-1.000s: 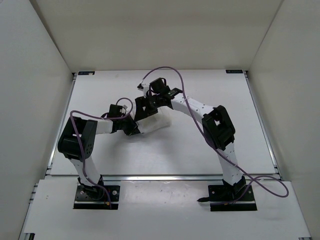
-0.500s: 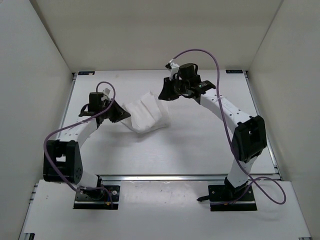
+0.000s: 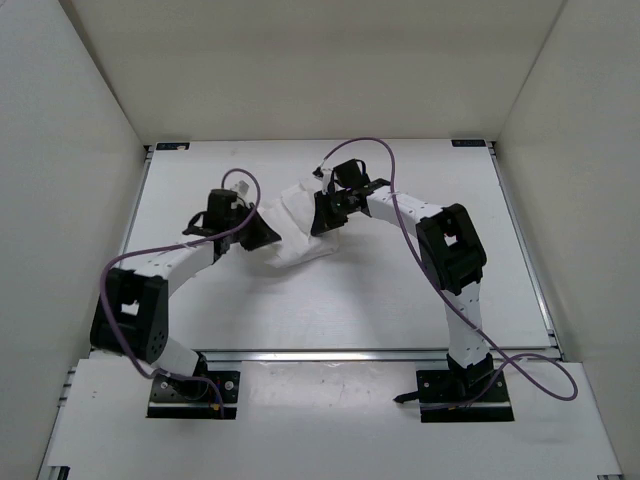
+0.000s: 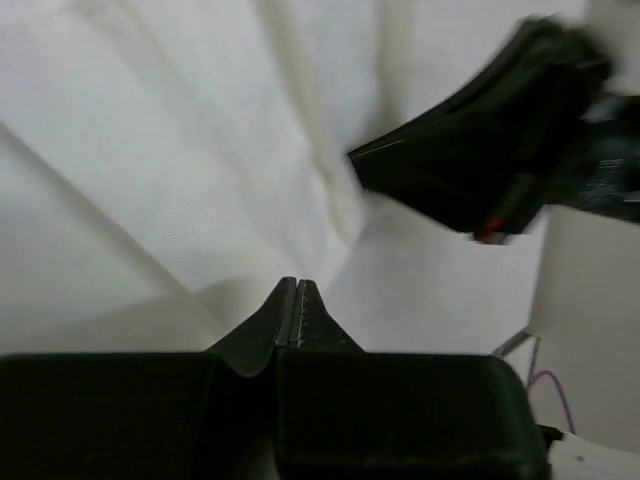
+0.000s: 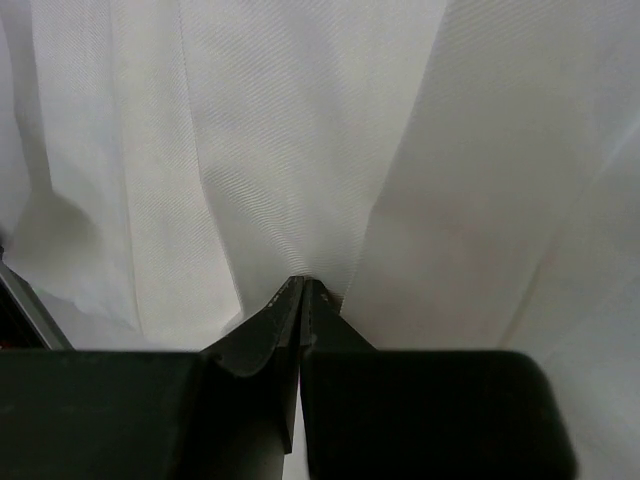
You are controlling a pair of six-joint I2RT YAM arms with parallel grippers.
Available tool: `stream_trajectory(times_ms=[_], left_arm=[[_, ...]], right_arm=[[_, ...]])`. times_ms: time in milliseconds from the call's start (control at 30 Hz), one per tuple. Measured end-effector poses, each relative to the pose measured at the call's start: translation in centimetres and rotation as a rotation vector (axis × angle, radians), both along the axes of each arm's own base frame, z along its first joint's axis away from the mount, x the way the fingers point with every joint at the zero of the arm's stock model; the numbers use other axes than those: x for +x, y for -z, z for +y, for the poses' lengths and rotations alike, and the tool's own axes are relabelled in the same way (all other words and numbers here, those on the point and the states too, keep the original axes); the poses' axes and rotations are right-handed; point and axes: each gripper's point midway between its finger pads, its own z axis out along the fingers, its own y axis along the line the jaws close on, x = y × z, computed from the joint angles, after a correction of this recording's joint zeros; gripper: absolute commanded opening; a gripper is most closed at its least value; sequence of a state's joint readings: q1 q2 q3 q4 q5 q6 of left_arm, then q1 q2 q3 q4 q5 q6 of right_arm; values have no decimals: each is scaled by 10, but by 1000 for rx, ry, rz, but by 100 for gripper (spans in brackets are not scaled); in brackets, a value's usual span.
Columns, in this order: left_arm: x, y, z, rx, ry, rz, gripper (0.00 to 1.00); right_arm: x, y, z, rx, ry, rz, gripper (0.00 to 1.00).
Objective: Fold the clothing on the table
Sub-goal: Fold the skirt
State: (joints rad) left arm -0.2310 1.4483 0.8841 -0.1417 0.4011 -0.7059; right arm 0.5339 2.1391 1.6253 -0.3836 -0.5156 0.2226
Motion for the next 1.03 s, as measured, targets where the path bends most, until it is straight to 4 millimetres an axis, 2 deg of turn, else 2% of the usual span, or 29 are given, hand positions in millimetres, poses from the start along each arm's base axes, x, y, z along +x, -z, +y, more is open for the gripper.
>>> stream_trajectory(times_ms=[133,167,200,233,267,300,333,367,400,433,467,500,533,633,700,733,800,867,967,1033], left_arm=[[-25,75,-6,93,14,157,0],[-33,90,-5,113,19,195,0],[-38,101,-3,127,18,227,0],[-41,108,2,138,10,254,6],[-41,112,7,146,2,266,17],[-40,112,12,159,-3,275,25],[-37,109,16,171,-6,279,43],[-28,101,19,185,-7,262,61],[-16,89,20,193,-8,234,68],[-4,73,21,196,-7,190,82],[8,57,22,198,-5,141,93],[17,37,23,196,-6,85,98],[22,17,25,197,-7,35,99],[24,-37,38,256,-34,-97,99],[22,-64,46,316,-56,-160,99],[18,-73,50,342,-59,-183,99],[9,-76,58,394,-65,-194,98],[-3,-63,67,440,-69,-173,98],[-35,-18,84,509,-68,-64,99],[-57,8,93,547,-56,18,99]], right_arm=[[8,0,-7,42,14,10,0],[10,2,-11,53,23,16,3],[10,6,-14,61,30,29,11],[8,8,-17,69,37,42,22],[7,10,-21,72,43,58,29],[5,9,-24,73,44,64,47],[4,5,-27,74,48,62,63],[2,-2,-28,68,49,50,68],[1,-14,-29,64,45,21,74],[1,-30,-29,65,41,-16,84],[-1,-49,-29,68,43,-58,88],[-1,-72,-30,76,45,-114,91],[-1,-96,-32,89,52,-170,93],[-3,-163,-47,131,93,-320,98],[1,-194,-66,145,147,-394,99],[5,-201,-78,142,183,-423,99],[9,-193,-100,103,250,-427,99],[11,-162,-121,27,317,-386,99],[-4,-97,-138,-104,357,-249,98],[-18,-60,-146,-179,370,-152,98]])
